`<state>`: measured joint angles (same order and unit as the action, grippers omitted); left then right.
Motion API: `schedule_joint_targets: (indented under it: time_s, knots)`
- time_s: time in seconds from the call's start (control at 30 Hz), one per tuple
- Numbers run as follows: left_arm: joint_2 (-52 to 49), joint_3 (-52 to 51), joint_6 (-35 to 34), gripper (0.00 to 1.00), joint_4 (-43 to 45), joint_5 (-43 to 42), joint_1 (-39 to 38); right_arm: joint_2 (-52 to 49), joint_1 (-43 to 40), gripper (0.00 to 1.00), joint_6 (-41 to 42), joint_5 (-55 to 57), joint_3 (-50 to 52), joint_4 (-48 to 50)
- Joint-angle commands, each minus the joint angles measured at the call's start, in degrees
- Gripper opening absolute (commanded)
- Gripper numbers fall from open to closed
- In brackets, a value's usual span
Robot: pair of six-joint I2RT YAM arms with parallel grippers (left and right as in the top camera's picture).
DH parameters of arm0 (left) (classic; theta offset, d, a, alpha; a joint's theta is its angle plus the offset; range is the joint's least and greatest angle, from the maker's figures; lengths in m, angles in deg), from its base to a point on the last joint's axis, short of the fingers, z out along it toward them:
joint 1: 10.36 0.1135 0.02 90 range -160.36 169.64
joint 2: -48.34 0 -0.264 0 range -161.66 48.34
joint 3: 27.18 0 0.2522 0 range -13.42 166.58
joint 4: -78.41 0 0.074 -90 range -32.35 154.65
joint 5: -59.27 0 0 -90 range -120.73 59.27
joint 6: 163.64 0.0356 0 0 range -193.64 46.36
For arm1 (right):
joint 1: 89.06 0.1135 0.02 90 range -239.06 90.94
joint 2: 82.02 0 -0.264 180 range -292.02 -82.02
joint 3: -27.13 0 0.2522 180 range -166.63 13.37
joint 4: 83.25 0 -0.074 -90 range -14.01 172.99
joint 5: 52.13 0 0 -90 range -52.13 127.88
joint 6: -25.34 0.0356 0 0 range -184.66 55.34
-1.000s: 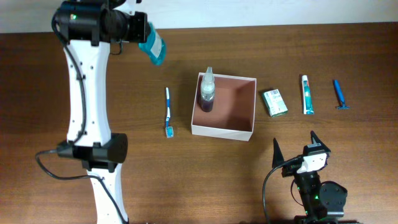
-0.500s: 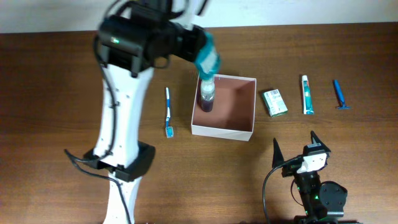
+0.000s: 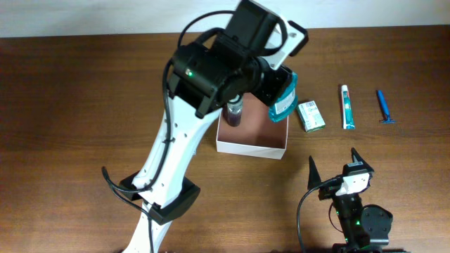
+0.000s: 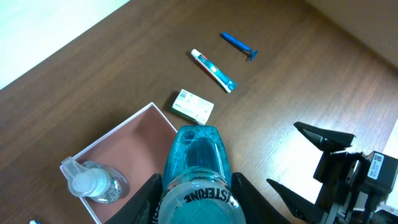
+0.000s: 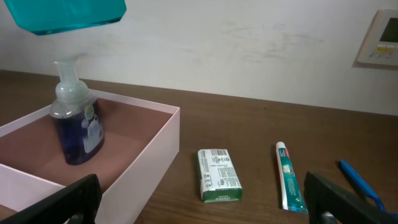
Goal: Pack container
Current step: 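Lift the mouthwash bottle and carry it over the pink box, then lower the mouthwash bottle into the box beside the soap bottle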
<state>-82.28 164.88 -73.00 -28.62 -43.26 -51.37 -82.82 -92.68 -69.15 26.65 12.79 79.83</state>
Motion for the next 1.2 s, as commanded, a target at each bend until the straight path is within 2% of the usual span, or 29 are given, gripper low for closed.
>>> schedule_joint_targets:
  time_s: [0.0,0.17,0.3,0.6,0.97,1.17]
  knots:
    - [3.1,-0.9,0.1,0.19,0.6,2.1,-0.3,0.6,-0.3,0.99,0.2,0.5,0.3,-0.4]
    - [3.1,-4.1,0.1,0.19,1.2,6.7,-0.2,0.6,-0.3,0.99,0.2,0.5,0.3,-0.4]
    - [3.1,-7.4,0.0,0.19,3.9,7.0,-0.2,0.6,-0.3,0.99,0.2,0.5,0.3,-0.4]
    - [3.1,-16.5,-4.9,0.19,10.3,7.1,-0.2,0.6,-0.3,0.99,0.2,0.5,0.3,-0.4]
    - [3.1,-22.6,-13.5,0.19,12.2,16.3,-0.2,0.6,-0.3,0.99,0.2,0.5,0.3,-0.4]
    - [3.1,-24.4,-13.5,0.20,15.0,16.8,-0.2,0.6,-0.3,0.99,0.2,0.5,0.3,-0.4]
